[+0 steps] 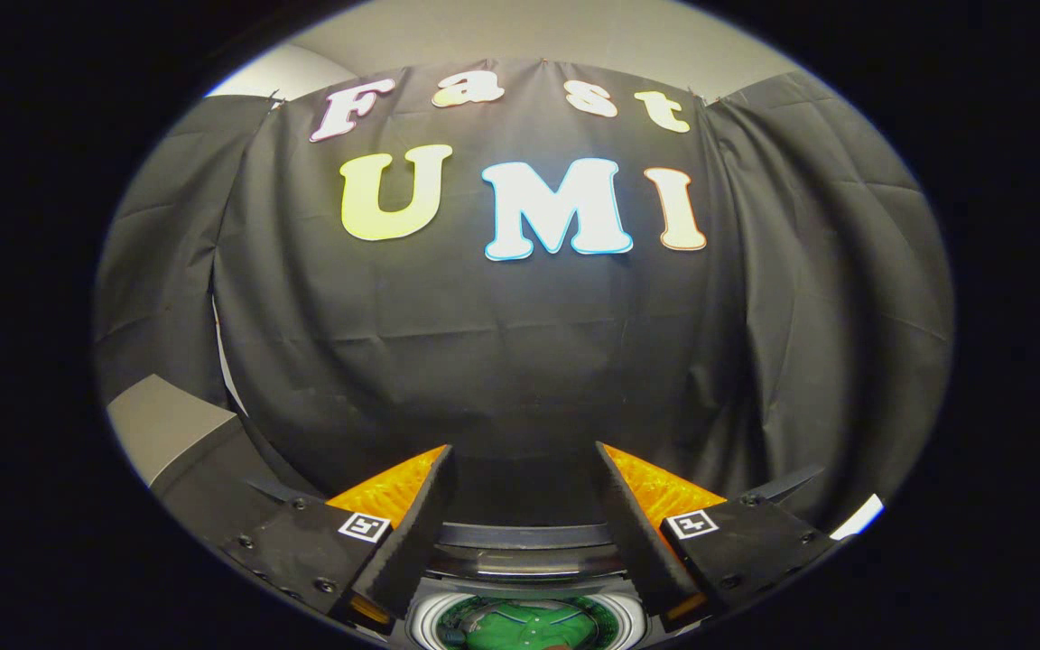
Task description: Put the clothes into the washing machine and then close the washing machine lid.
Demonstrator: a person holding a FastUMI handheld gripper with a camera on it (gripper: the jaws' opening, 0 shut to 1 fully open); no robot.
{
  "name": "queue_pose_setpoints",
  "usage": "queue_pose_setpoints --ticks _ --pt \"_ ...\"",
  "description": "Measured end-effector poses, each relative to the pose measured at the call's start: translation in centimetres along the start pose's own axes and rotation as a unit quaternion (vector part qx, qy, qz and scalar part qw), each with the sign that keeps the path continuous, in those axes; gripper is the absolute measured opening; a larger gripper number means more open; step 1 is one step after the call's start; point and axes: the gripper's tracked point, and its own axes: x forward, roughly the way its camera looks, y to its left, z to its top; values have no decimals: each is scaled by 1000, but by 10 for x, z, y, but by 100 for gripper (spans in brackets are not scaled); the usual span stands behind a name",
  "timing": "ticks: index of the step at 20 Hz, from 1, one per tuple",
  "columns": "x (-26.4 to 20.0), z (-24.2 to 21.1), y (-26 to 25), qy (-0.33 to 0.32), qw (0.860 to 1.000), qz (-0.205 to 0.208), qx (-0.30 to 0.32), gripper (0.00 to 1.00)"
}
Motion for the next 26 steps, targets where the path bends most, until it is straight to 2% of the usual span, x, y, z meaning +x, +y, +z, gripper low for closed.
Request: queue_pose_setpoints --ticks 10,20,22,26 --pt "-40 -20 2 -57 998 -5 -2 95" --pt "-75 -53 4 -86 996 -9 -1 95" --pt "-85 -72 3 -85 996 -10 1 95" --pt "-103 -154 0 -38 998 -7 41 95"
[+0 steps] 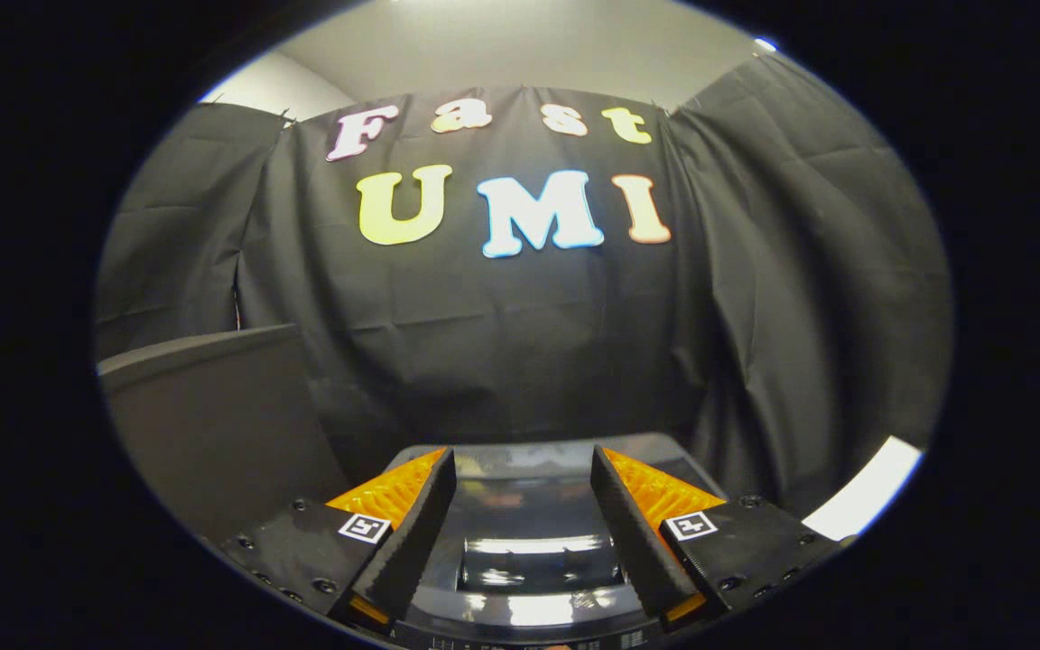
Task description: Put the clothes into the washing machine and then close the washing machine lid.
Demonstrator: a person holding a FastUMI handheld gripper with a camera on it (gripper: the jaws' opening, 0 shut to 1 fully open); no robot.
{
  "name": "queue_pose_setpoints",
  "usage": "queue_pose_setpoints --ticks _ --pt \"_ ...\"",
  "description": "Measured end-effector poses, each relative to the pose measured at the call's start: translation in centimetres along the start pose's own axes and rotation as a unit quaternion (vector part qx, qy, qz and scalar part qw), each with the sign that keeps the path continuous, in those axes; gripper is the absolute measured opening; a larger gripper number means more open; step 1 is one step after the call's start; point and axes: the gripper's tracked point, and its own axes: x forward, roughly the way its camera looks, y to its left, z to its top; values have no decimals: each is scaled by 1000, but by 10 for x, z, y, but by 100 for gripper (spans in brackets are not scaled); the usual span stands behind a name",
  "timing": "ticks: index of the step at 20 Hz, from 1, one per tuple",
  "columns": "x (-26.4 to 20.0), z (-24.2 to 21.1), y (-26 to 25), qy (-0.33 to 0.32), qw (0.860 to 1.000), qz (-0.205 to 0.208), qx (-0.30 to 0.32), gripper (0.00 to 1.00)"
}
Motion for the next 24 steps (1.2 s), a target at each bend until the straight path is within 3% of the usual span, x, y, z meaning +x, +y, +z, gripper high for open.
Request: queue_pose_setpoints --ticks 5,15,24 --pt "-21 -36 -2 9 1000 5 -10 95" --pt "-64 -8 1 -31 999 14 -8 95" --pt "-154 50 5 -92 996 14 -6 95"
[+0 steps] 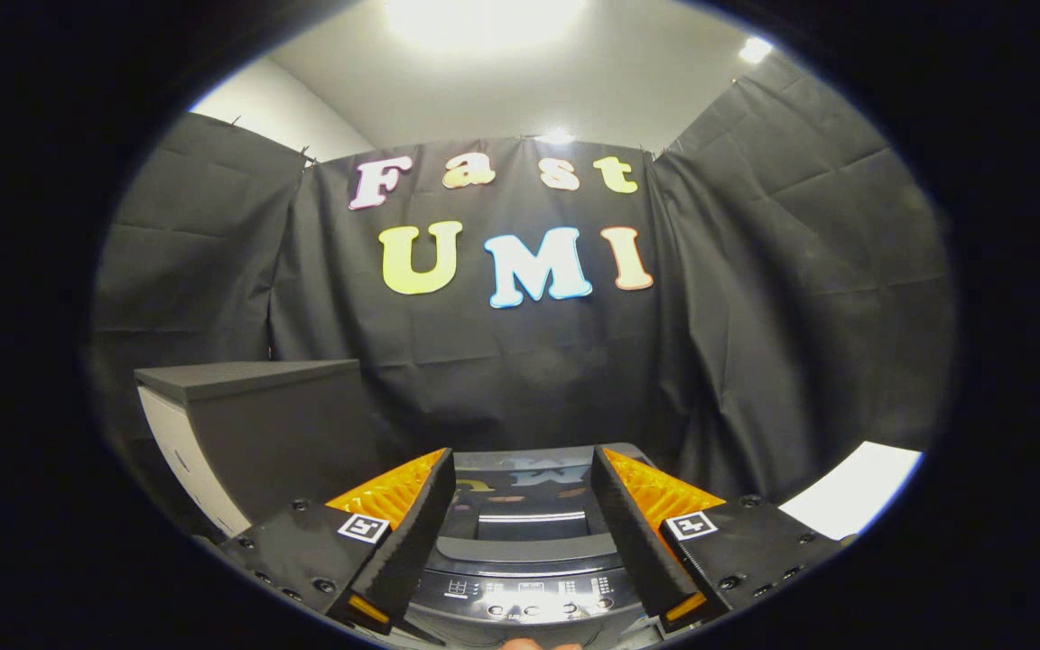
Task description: Put the clothes into the washing machine and then close the washing machine lid.
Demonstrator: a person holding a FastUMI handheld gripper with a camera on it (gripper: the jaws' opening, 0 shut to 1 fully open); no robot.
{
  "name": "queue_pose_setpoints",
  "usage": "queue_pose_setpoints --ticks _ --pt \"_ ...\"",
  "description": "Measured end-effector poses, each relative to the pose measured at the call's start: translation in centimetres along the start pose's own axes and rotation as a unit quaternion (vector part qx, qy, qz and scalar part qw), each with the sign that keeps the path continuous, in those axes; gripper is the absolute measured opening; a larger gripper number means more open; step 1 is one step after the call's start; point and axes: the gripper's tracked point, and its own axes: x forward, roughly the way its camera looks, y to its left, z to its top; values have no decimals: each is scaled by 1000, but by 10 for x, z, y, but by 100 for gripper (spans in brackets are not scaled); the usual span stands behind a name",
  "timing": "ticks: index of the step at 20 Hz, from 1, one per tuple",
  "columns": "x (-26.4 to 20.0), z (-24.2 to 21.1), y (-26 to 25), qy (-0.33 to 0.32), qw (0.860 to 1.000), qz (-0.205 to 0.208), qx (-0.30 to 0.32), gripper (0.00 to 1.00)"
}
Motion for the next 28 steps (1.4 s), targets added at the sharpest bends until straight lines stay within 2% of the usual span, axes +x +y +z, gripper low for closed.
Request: queue_pose_setpoints --ticks 5,10,15,21,28 --pt "-45 18 5 -5 1000 12 13 95" --pt "-77 28 -1 -19 1000 10 -5 96" --pt "-109 17 -9 -14 1000 14 -6 97" --pt "-138 15 -16 -18 999 26 -13 97" --pt "-149 17 -28 -21 999 21 -13 97"
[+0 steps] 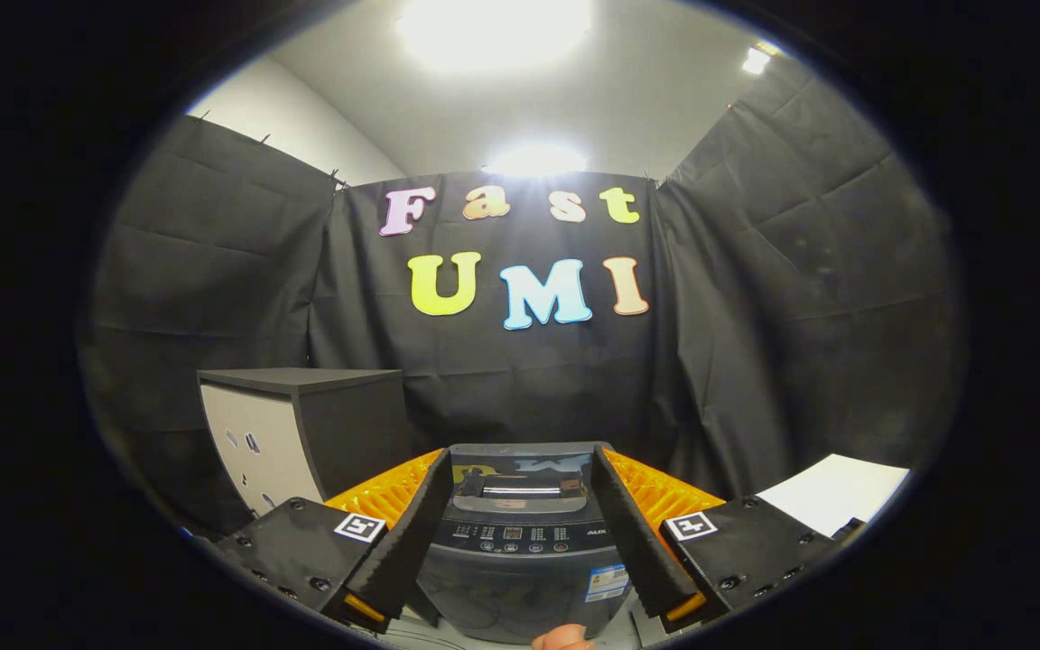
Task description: Put the clothes into the washing machine and then close the washing machine lid.
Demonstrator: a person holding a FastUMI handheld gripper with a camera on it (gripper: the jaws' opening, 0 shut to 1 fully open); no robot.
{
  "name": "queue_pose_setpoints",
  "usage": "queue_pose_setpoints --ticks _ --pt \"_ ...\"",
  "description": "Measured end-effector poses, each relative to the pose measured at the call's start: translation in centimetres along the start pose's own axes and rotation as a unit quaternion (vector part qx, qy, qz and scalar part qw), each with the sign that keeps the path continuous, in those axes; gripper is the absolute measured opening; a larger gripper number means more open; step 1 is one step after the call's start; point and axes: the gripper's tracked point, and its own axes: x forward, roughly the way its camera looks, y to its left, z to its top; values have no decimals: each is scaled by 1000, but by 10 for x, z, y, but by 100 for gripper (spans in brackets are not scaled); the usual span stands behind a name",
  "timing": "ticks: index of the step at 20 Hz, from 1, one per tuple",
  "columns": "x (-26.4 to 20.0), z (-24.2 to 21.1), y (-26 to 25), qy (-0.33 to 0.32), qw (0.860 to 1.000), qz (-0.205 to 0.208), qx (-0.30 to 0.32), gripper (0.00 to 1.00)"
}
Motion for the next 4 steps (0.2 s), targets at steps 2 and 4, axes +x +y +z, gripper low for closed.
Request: queue_pose_setpoints --ticks 2,4 --pt "-1 1 0 -1 1000 -1 0 97" --pt "-3 3 1 -3 1000 1 2 97"
